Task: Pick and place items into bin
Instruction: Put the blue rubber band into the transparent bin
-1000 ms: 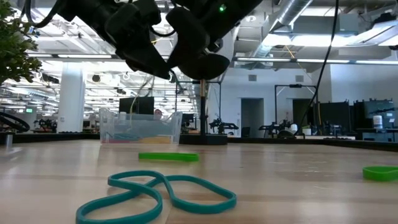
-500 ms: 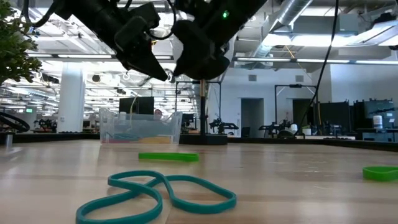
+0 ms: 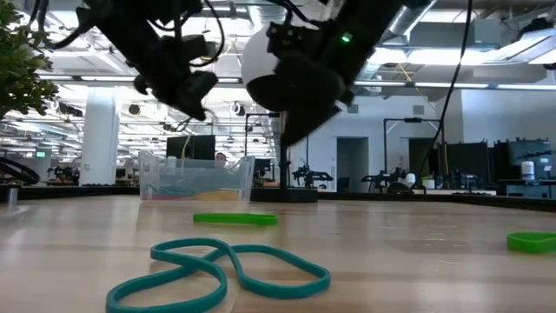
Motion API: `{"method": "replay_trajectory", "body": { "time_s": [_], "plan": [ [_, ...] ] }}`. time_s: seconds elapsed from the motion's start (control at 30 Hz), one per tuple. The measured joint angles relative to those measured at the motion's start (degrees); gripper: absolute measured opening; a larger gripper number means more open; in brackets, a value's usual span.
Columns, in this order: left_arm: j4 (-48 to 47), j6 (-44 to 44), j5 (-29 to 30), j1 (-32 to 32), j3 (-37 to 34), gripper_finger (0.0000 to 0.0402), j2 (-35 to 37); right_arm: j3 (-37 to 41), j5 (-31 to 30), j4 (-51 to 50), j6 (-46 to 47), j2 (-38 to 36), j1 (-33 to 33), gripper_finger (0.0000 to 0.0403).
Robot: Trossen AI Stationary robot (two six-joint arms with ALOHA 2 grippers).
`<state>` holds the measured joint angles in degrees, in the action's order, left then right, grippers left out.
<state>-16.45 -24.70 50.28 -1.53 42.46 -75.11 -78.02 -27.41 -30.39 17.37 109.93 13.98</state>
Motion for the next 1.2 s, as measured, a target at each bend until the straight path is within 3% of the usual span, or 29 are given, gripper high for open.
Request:
{"method": "replay_trajectory", "body": {
  "time_s": [0.1, 0.33, 0.53, 0.67, 0.87, 1.0, 1.2],
  "plan": [
    [-3.2, -4.88, 1.17, 2.41, 0.0, 0.0, 0.0, 1.6, 0.52, -0.96, 2.56, 0.04, 1.37, 0.0166],
    [-11.18, -11.96, -6.55, 8.83, 0.0, 0.0, -0.02, 4.68, 0.47, -0.7, 2.79, 0.04, 2.93, 0.0166],
    [-12.17, -11.89, -7.16, 11.68, 0.0, 0.0, -0.02, 4.7, 0.36, 2.61, 2.75, 0.04, 2.89, 0.016],
    [-12.22, -10.53, -12.56, 12.58, 0.0, 0.0, -0.02, 4.7, 0.39, 5.98, 2.74, 0.04, 2.59, 0.016],
    [-12.78, -9.04, -13.59, 12.58, 0.0, 0.0001, -0.02, 4.7, 0.39, 11.88, 2.69, 0.04, 2.0, 0.0161],
    [-12.95, -7.85, -13.66, 12.58, 0.0, 0.0027, -0.02, 4.7, 0.46, 12.48, 2.62, 0.04, 1.67, 0.0159],
    [-13.11, -7.13, -13.74, 12.58, 0.0, 0.0108, -0.02, 4.7, 0.52, 12.48, 2.59, 0.04, 1.64, 0.0158]
  ]
}}
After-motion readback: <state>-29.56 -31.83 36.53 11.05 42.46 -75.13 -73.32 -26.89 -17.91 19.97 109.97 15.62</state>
